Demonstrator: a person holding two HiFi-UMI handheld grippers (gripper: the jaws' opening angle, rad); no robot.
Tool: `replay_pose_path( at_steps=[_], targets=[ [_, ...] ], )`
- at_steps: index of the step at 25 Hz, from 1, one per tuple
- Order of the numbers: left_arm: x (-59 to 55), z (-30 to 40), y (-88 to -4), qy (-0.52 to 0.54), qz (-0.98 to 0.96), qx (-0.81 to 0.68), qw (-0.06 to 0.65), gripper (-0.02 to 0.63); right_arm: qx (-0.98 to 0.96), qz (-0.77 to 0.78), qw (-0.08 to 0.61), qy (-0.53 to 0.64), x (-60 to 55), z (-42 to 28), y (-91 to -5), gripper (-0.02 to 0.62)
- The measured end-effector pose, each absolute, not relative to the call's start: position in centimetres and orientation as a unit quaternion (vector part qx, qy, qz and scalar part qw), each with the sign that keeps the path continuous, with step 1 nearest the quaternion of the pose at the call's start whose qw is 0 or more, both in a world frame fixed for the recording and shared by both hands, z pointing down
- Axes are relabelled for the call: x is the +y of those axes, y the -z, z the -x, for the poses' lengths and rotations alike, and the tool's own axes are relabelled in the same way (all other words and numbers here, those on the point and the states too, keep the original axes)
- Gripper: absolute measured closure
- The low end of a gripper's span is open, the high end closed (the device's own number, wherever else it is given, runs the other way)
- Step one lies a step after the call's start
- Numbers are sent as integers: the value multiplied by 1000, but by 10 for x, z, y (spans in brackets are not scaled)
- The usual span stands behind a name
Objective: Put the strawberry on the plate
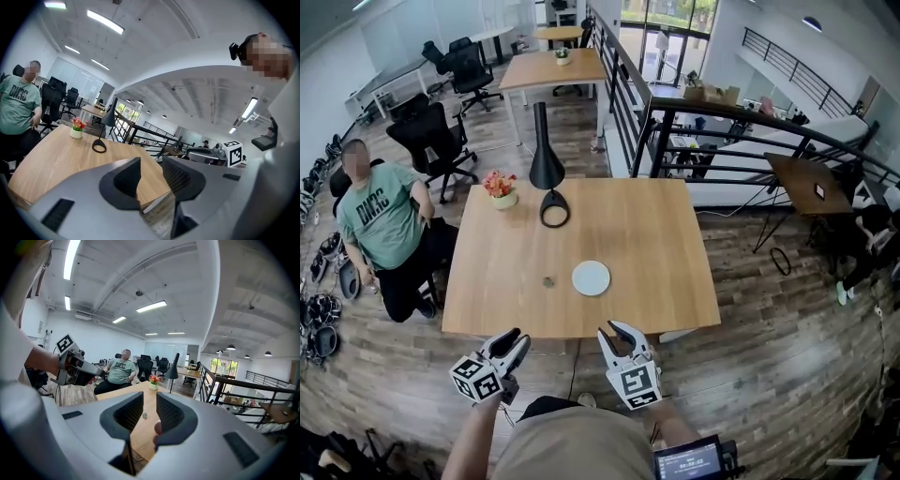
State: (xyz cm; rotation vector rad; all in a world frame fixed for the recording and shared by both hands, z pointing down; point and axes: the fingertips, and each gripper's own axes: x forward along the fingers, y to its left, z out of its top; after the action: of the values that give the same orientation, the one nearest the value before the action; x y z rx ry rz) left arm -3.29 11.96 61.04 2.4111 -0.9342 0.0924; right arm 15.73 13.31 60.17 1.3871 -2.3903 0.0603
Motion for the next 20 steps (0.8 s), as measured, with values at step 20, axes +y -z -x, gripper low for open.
replay_pose_path(
  at_steps=[20],
  targets=[
    [94, 59, -626, -38, -897, -336, 283, 476, -845, -494, 194, -63, 119, -134, -621, 511]
  ],
)
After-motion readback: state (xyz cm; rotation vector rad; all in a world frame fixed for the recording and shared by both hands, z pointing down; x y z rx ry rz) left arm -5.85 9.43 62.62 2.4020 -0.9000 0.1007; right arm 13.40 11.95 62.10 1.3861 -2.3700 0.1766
